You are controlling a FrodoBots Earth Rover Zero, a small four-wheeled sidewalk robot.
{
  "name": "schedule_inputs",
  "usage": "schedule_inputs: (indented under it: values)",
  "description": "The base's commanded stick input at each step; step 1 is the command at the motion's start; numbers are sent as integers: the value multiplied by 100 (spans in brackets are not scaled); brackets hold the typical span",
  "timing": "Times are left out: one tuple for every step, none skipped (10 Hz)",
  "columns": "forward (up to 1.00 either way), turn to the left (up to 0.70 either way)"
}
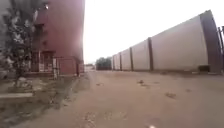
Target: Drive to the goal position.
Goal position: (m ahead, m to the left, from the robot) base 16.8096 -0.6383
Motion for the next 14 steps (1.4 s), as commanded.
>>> schedule_inputs:
  values:
    - [70,0]
    - [70,0]
    - [70,0]
    - [70,0]
    - [70,0]
    - [70,0]
    - [70,0]
    - [70,0]
    - [70,0]
    - [70,0]
    - [70,0]
    - [70,0]
    - [70,0]
    - [70,0]
